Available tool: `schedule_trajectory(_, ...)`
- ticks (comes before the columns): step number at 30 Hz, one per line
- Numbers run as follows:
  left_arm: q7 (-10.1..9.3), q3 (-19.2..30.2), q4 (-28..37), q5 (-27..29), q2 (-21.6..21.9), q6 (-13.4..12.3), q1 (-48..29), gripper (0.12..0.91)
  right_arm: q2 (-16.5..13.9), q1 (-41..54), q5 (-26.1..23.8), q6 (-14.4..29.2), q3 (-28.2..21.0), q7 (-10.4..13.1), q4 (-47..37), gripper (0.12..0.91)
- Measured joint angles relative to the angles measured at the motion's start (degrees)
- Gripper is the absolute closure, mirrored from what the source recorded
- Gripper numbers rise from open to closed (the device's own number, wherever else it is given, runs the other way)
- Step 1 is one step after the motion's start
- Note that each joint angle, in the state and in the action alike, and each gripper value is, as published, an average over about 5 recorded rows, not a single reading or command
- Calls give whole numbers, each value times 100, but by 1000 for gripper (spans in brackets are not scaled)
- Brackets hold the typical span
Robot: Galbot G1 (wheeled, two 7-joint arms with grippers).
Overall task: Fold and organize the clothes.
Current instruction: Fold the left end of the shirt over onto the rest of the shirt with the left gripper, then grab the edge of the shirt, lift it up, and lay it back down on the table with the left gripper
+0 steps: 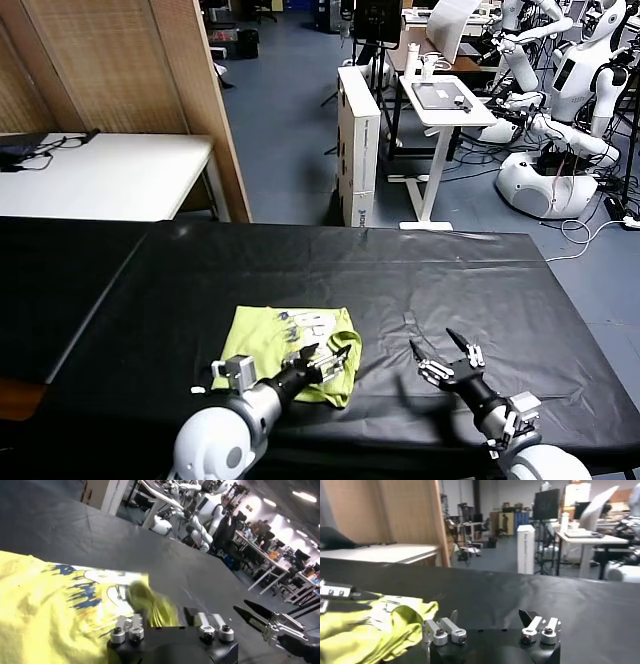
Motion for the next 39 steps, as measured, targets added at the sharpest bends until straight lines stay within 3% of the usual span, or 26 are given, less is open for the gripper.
schedule_trajectory(7,88,-608,-104,-127,555,-259,-14,123,-304,648,-147,-81,-733,-40,-159,118)
schedule_trajectory(11,82,-898,-171,15,807,-316,110,123,-410,1056,-395,-206,-1292,96,-263,118)
schedule_trajectory(22,71,-1026,-228,469,672,-345,398,123,-402,1768,-1213,-453,-2580,178,-507,118)
schedule_trajectory(29,71,-1045,-255,587,535,-366,496,123,-337,1938,-1451,-596,-2714,311,-691,118)
schedule_trajectory(39,76,-1030,-254,635,497,-397,524,123,-183,1845,-1444,-623,-2415,453,-701,118)
